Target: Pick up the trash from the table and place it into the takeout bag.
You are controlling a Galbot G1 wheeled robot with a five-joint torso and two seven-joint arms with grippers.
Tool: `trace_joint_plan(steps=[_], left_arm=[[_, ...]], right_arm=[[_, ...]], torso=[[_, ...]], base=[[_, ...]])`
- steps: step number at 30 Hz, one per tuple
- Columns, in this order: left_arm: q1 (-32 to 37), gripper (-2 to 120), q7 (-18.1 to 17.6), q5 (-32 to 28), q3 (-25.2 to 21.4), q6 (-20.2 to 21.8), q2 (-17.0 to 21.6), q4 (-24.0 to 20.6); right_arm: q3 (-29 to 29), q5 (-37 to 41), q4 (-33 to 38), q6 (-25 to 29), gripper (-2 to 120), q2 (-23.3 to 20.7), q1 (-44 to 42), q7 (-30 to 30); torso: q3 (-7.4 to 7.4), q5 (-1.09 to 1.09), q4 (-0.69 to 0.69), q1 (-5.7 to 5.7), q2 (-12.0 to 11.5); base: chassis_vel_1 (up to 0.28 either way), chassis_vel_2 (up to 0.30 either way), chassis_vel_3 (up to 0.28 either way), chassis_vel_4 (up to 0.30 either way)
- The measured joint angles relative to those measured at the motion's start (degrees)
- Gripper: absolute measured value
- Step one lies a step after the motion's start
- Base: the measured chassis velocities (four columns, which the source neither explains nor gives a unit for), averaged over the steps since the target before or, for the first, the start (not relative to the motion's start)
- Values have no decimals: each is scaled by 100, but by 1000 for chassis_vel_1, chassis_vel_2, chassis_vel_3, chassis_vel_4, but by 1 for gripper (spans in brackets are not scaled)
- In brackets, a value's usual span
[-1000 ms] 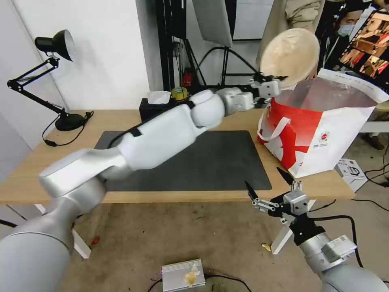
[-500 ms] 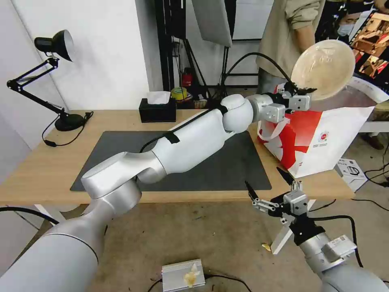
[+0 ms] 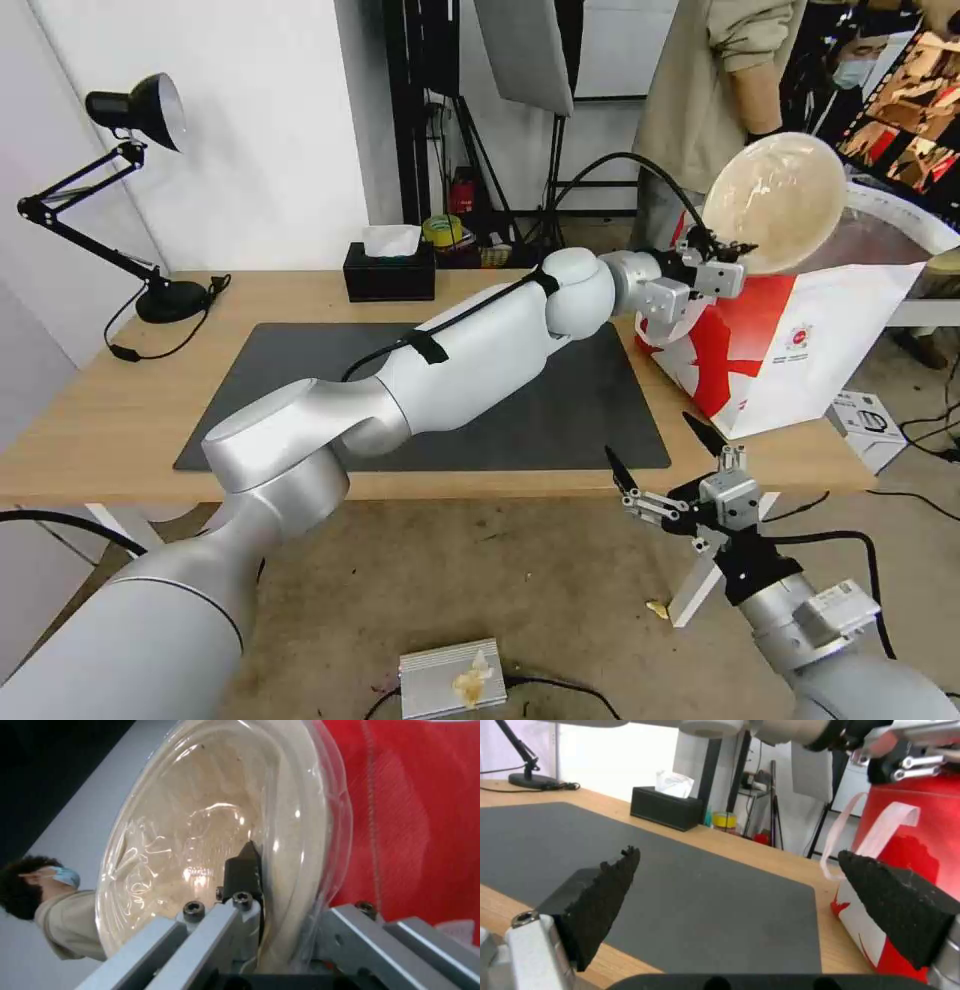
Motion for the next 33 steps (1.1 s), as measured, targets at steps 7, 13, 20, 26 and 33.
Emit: trace_joint_plan(steps=[7,13,20,26,33], left_arm=[[39,2,85,49,24,4,2,80],[2,2,105,1,137,7,0,247],[33,2,113,-2,179,11,0,294],[7,2,112,1,181,11,0,276],[-26,14,96,19,229,-12,1,249]], right_arm=[[0,0,0,0,100,0,0,0],[0,0,0,0,100,0,0,0],[0,0,0,0,100,0,0,0],[0,0,0,0,100,0,0,0],[0,0,0,0,100,0,0,0]], torso=[[0,0,0,0,0],[0,0,0,0,0],[0,0,0,0,0],[0,0,0,0,0],[0,0,0,0,0]], base=[[0,0,0,0],[0,0,0,0],[0,0,0,0],[0,0,0,0],[0,0,0,0]])
